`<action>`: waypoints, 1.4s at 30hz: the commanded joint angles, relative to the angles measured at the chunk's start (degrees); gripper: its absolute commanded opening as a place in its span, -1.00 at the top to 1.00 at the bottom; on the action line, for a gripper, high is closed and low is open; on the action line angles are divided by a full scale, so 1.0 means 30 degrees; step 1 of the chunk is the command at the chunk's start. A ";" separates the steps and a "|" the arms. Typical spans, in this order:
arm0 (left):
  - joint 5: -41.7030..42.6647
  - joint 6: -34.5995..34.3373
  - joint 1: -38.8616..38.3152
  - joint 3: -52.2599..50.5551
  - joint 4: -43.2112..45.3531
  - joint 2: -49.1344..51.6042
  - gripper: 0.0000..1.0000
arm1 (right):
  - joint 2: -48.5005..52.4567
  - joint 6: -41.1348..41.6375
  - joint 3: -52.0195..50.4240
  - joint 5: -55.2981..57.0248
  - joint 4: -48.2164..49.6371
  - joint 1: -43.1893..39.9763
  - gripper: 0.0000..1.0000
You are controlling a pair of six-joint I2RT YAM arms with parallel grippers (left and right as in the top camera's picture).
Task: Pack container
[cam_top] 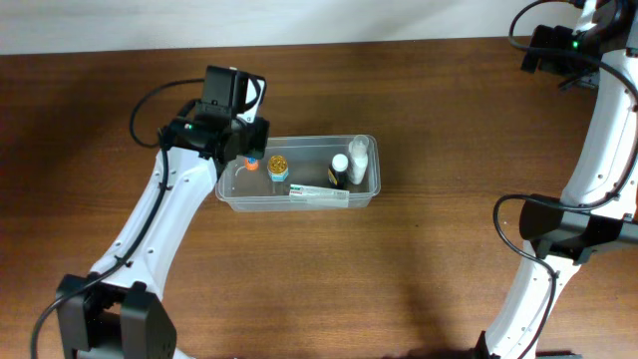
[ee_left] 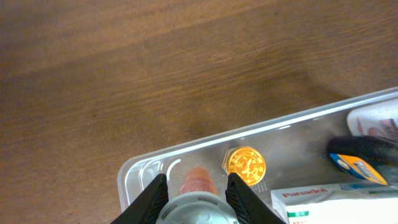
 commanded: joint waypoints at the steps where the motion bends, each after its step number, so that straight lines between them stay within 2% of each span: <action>1: 0.0386 -0.0576 0.0036 -0.0882 0.0692 -0.0656 0.42 | -0.0459 0.0080 0.0299 0.0168 -0.0117 -0.0022 -0.97; 11: 0.0554 -0.0576 0.0044 -0.2696 0.2346 -0.0656 0.41 | -0.0459 0.0080 0.0299 0.0168 -0.0117 -0.0022 -0.97; 32: 0.0495 -0.0576 0.0036 -0.4116 0.3337 -0.0648 0.38 | -0.0459 0.0080 0.0299 0.0168 -0.0117 -0.0022 -0.97; 35: 0.0488 -0.0561 0.0036 -0.4116 0.3402 -0.0648 0.03 | -0.0459 0.0073 0.0299 0.0168 -0.0117 -0.0022 -0.97; 37: 0.0488 -0.0568 0.0036 -0.4116 0.3461 -0.0648 -0.34 | -0.0459 0.0080 0.0299 0.0168 -0.0109 -0.0022 -0.97; 40: 0.0488 -0.0561 0.0036 -0.4116 0.3548 -0.0648 -0.74 | -0.0459 0.0080 0.0299 0.0168 -0.0117 -0.0022 -0.97; 41: 0.0488 -0.0561 0.0036 -0.4116 0.3599 -0.0648 -0.93 | -0.0459 0.0073 0.0299 0.0168 -0.0117 -0.0022 -0.97; 42: 0.0488 -0.0561 0.0036 -0.4116 0.3621 -0.0648 -0.99 | -0.0459 0.0080 0.0299 0.0168 -0.0117 -0.0022 -0.97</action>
